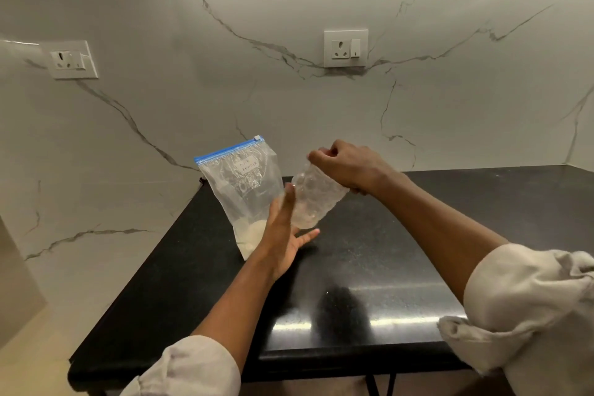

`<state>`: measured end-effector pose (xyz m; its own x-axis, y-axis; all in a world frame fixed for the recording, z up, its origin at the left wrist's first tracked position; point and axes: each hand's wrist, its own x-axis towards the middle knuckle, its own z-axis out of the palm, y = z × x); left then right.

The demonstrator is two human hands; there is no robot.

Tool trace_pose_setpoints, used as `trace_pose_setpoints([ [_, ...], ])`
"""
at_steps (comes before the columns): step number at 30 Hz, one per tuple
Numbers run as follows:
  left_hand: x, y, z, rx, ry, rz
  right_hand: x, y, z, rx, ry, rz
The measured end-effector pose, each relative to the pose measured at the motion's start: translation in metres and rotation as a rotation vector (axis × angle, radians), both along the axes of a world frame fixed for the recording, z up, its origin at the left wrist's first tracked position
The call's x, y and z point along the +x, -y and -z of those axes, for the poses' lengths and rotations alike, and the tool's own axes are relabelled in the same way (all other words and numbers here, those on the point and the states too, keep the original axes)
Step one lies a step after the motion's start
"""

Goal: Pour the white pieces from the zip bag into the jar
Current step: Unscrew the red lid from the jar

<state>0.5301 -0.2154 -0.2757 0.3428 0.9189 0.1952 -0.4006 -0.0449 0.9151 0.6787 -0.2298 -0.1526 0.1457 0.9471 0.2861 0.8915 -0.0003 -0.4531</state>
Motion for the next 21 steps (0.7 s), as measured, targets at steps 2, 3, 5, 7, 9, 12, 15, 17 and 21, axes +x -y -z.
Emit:
trace_pose_setpoints([
  [2,0.003,0.001,-0.008,-0.143,0.145,0.007,-0.002,0.005,0.007,0.005,-0.051,0.014],
  [3,0.004,0.001,-0.010,-0.188,0.165,-0.012,-0.004,0.008,0.010,0.001,-0.050,0.001],
  [5,0.008,0.002,-0.009,-0.244,0.151,-0.068,-0.004,0.013,0.014,0.021,-0.006,-0.066],
  [7,0.008,0.000,-0.006,-0.279,0.142,-0.096,-0.002,0.018,0.013,0.012,-0.004,-0.209],
  [9,0.004,-0.001,-0.006,-0.293,0.110,-0.110,0.006,0.023,0.007,-0.107,-0.063,-0.308],
  [12,-0.003,-0.002,-0.008,-0.248,-0.007,-0.151,0.014,0.030,-0.001,-0.324,-0.048,-0.280],
  [15,-0.004,0.003,-0.009,-0.229,-0.075,-0.154,0.020,0.031,-0.004,-0.319,-0.041,-0.273],
  [17,-0.003,0.006,-0.008,-0.232,-0.081,-0.138,0.025,0.032,-0.006,-0.307,-0.036,-0.351],
  [21,-0.001,0.010,-0.007,-0.253,-0.046,-0.107,0.027,0.035,-0.008,-0.421,-0.046,-0.354],
])
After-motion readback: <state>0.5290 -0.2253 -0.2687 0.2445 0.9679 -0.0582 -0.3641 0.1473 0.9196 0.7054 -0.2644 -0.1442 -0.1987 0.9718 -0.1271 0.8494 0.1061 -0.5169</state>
